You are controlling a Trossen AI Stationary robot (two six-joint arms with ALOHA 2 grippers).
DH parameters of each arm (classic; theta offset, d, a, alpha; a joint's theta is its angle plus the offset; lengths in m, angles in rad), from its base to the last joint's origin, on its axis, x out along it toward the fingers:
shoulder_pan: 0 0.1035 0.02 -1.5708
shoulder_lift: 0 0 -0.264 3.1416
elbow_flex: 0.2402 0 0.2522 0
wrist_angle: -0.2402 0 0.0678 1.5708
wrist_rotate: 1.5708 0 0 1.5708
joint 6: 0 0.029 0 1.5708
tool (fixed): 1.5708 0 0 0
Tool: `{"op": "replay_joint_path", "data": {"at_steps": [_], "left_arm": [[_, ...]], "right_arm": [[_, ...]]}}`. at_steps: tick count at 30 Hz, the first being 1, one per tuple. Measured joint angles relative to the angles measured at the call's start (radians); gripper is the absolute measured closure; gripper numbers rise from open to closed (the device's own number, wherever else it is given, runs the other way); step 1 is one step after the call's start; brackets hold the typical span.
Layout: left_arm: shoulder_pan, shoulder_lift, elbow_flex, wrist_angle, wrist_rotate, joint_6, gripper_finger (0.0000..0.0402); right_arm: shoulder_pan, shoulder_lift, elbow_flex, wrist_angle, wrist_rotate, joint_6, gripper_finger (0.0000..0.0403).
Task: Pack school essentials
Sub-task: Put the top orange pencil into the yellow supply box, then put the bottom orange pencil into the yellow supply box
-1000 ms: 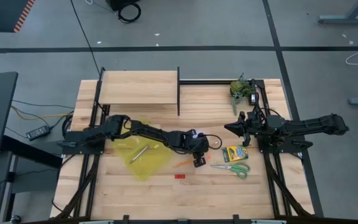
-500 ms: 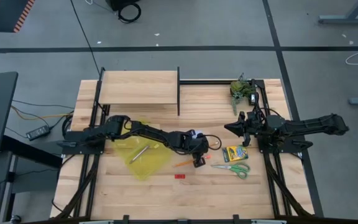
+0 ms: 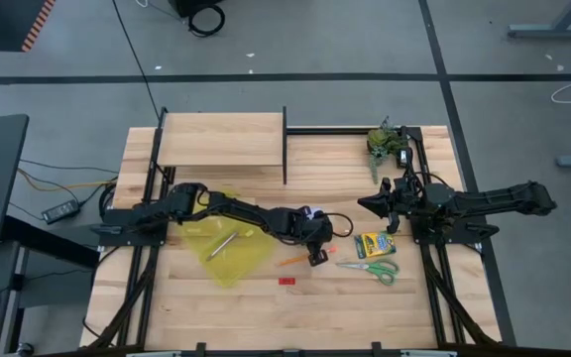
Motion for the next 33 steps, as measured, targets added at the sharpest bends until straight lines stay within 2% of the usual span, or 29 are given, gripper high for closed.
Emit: {"op": "replay_joint_path", "data": {"at_steps": [20, 33], "left_arm": [[0.017, -0.031, 0.029, -0.067, 0.013, 0.035, 0.0399], [0.011, -0.106, 0.029, -0.159, 0.012, 0.054, 0.0398]], "right_arm": [[0.000, 0.000, 0.000, 0.000, 0.000, 0.000, 0.0393], [0.000, 0.000, 0.000, -0.008, 0.000, 0.000, 0.0393]]}}
